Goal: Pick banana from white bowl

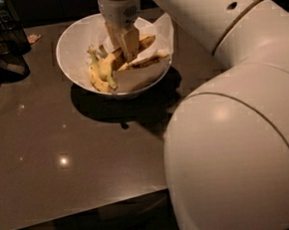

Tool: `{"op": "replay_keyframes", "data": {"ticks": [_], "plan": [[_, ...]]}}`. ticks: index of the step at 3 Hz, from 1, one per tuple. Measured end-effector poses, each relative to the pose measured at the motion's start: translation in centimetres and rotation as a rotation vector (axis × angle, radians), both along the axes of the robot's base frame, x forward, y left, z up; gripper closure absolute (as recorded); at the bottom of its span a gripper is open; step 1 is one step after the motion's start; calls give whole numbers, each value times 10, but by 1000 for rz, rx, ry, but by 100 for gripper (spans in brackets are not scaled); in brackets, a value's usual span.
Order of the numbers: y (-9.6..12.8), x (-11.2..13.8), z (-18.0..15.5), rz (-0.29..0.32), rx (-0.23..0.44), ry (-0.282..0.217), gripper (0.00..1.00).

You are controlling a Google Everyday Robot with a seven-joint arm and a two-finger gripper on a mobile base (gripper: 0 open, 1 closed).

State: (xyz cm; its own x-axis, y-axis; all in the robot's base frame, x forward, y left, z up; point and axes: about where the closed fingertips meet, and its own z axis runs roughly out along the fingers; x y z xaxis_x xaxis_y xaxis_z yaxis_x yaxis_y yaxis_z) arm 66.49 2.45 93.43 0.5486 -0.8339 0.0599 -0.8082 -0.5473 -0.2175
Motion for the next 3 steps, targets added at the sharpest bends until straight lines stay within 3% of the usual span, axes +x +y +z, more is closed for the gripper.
{"op": "replay_keyframes", "data": {"ticks": [3], "plan": [[6,-5,26,-14,67,-61,100]]}}
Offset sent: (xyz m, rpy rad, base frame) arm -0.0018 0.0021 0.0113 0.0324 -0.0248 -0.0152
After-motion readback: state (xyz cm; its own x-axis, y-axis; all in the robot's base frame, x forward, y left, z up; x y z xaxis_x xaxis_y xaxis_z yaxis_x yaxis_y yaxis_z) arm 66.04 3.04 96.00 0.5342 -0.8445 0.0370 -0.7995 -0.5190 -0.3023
